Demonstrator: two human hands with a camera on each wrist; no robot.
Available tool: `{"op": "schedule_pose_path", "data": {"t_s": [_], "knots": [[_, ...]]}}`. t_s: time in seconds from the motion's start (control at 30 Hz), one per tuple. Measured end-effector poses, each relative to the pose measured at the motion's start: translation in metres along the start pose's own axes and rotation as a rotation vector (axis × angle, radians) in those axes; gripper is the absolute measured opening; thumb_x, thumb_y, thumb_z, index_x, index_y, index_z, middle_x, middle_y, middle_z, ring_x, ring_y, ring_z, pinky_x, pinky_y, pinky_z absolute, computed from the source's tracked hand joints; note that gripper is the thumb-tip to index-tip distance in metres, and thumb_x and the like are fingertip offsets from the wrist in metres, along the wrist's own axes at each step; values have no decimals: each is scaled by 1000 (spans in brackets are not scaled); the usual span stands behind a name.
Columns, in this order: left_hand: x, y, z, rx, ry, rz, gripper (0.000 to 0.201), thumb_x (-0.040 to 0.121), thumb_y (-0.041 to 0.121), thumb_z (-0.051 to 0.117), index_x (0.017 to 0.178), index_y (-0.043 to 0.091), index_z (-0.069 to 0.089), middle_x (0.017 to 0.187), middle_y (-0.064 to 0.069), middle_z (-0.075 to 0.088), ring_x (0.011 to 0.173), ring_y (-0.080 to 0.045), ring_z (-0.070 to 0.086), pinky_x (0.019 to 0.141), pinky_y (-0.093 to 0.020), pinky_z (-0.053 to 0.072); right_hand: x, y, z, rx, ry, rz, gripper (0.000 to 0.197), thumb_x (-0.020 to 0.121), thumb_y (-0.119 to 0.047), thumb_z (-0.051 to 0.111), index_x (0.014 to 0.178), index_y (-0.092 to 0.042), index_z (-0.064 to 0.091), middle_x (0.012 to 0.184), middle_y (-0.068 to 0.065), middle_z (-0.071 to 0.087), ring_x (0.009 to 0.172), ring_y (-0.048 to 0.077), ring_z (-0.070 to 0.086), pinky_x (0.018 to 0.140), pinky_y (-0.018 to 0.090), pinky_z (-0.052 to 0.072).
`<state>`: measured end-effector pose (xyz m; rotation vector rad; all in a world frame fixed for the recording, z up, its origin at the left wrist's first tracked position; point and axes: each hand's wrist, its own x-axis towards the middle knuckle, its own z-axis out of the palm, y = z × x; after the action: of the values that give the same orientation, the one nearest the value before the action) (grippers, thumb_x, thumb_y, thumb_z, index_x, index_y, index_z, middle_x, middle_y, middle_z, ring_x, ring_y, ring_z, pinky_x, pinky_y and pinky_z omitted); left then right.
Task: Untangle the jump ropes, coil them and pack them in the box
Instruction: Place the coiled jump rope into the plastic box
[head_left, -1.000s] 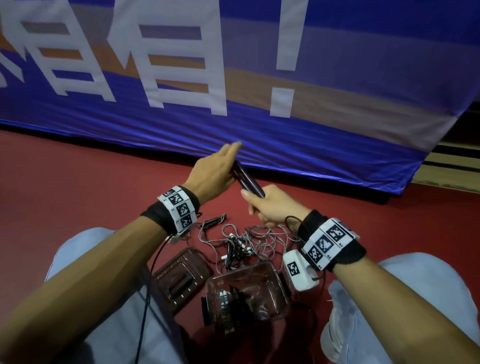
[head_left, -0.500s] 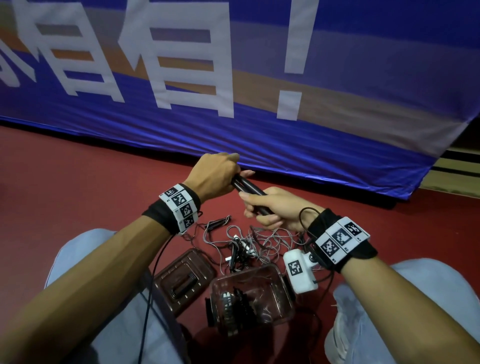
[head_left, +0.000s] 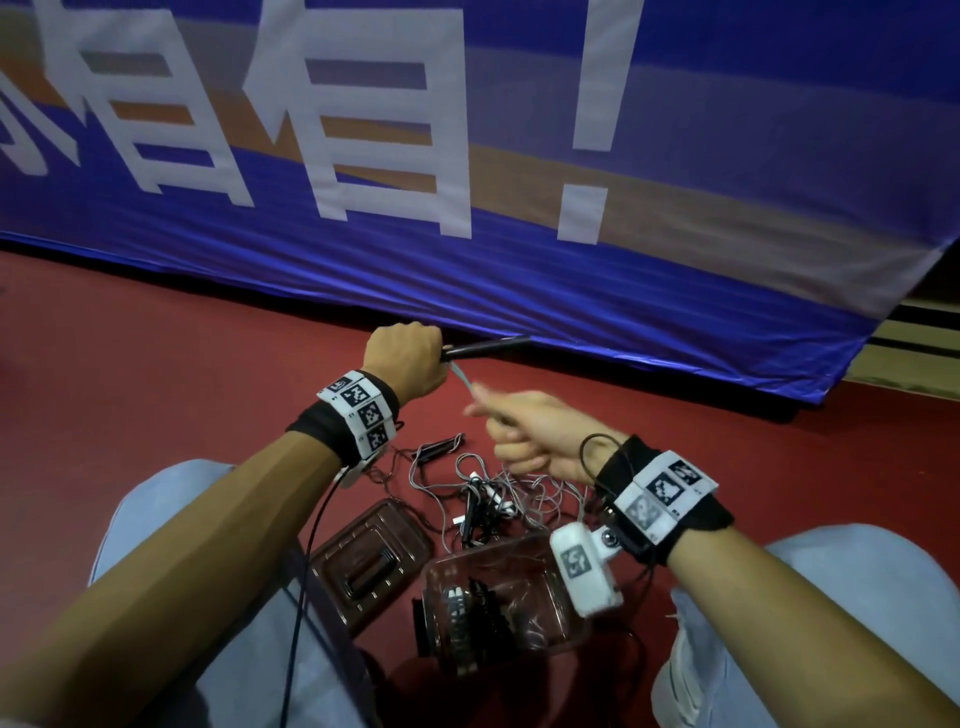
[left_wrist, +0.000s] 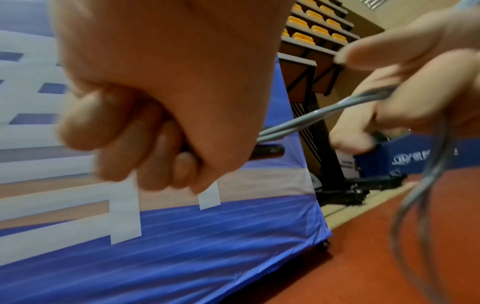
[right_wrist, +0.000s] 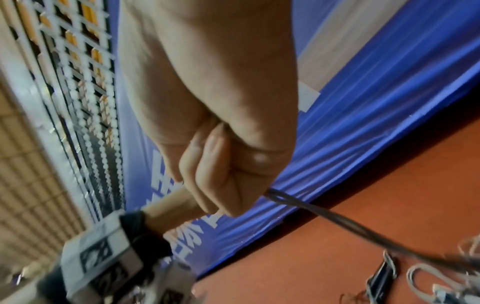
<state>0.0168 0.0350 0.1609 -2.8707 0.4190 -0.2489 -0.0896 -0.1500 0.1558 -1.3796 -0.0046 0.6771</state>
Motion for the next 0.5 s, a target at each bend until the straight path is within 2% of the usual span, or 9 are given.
{"op": "schedule_pose_path", "data": {"t_s": [0.03, 0.1, 0.17, 0.23, 0.3, 0.37, 0.43, 0.5], "knots": [[-2, 2, 3, 48, -43, -26, 29, 94, 38, 55, 102, 13, 67, 103, -7, 72, 95, -32, 69, 72, -35, 48, 2, 5, 6, -140, 13, 24, 46, 104, -43, 56, 121, 0, 61, 57, -8, 33, 40, 5, 25, 35, 18, 19], [-7, 5, 12, 131, -129, -59, 29, 95, 39, 54, 106, 16, 70, 107, -3, 73, 101, -27, 70, 77, -33, 49, 6, 11, 11, -367, 32, 43, 35, 108, -34, 51, 105, -5, 70, 53, -8, 36, 39, 6, 29, 37, 19, 24], [-10, 11, 20, 181, -192, -41, 28, 95, 36, 53, 107, 17, 70, 108, -1, 73, 102, -24, 70, 77, -31, 49, 5, 6, 7, -606, 103, 40, 39, 108, -36, 48, 90, -10, 72, 52, -4, 39, 37, 9, 34, 41, 20, 28], [-14, 22, 25, 214, -227, 22, 26, 95, 32, 51, 106, 17, 70, 106, 0, 73, 99, -23, 70, 75, -30, 48, 1, -3, -2, -891, 217, -1, 46, 107, -41, 49, 79, -14, 73, 47, -5, 44, 34, 7, 36, 39, 20, 29], [-19, 34, 28, 239, -246, 130, 25, 96, 31, 50, 103, 17, 69, 103, 1, 72, 96, -22, 70, 71, -30, 46, -3, -8, -17, -1062, 326, -54, 49, 104, -46, 54, 70, -15, 72, 42, -9, 45, 31, 4, 36, 37, 18, 30], [-25, 45, 33, 251, -268, 294, 25, 98, 32, 47, 94, 18, 67, 97, 1, 72, 89, -22, 70, 67, -28, 45, -7, -10, -34, -1199, 406, -84, 53, 99, -54, 59, 64, -16, 70, 47, -7, 51, 41, 9, 46, 47, 22, 36], [-31, 55, 39, 236, -290, 480, 29, 99, 32, 42, 80, 18, 58, 84, 0, 69, 74, -22, 68, 64, -29, 51, -10, -11, -49, -1347, 469, -106, 58, 92, -65, 61, 57, -18, 63, 55, -5, 54, 55, 17, 54, 61, 29, 44], [-32, 61, 42, 176, -276, 680, 35, 96, 32, 35, 67, 17, 49, 70, 0, 64, 60, -23, 63, 63, -33, 57, -12, -16, -62, -1409, 520, -146, 61, 87, -72, 62, 52, -22, 55, 57, -7, 53, 61, 20, 56, 65, 32, 46]]}}
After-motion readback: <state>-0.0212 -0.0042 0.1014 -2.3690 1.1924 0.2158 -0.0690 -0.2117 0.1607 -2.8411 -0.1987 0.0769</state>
